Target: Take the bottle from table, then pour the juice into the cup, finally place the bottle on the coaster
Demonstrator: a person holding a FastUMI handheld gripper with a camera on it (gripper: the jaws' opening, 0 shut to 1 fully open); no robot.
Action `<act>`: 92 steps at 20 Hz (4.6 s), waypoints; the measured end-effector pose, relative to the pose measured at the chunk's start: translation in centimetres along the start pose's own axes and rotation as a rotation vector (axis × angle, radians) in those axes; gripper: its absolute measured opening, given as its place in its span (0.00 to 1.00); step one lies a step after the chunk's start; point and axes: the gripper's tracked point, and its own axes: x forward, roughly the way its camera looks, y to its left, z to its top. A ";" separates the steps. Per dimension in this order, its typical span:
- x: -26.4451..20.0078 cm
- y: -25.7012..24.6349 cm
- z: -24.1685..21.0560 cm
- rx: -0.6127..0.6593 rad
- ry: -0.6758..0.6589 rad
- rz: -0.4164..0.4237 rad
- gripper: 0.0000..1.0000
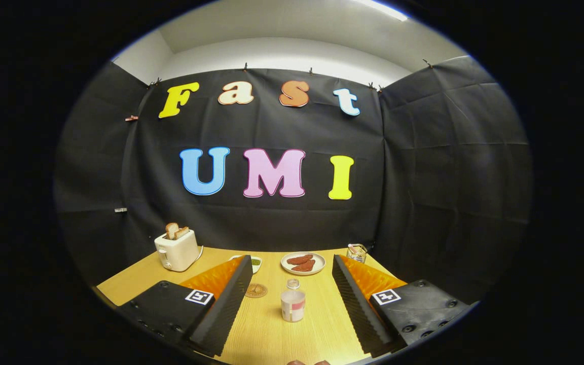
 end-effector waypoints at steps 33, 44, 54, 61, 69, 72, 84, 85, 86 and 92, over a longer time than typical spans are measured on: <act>14.6 -0.3 -16.0 -0.016 0.110 0.158 0.97; 17.5 -0.2 -24.6 -0.021 0.189 0.166 0.98; 18.7 0.4 -26.4 -0.001 0.195 0.193 0.79; 18.3 1.9 -25.3 -0.112 0.216 0.280 0.74; 18.6 4.4 -21.3 -0.313 0.249 0.316 0.70; 18.7 5.5 -20.3 -0.416 0.264 0.330 0.69; 17.6 10.5 -20.1 -1.046 0.204 0.308 0.69; 17.5 11.2 -20.4 -1.095 0.193 0.316 0.69; 17.3 11.8 -20.8 -1.138 0.187 0.332 0.69; 17.9 14.7 -21.5 -1.326 0.115 0.364 0.69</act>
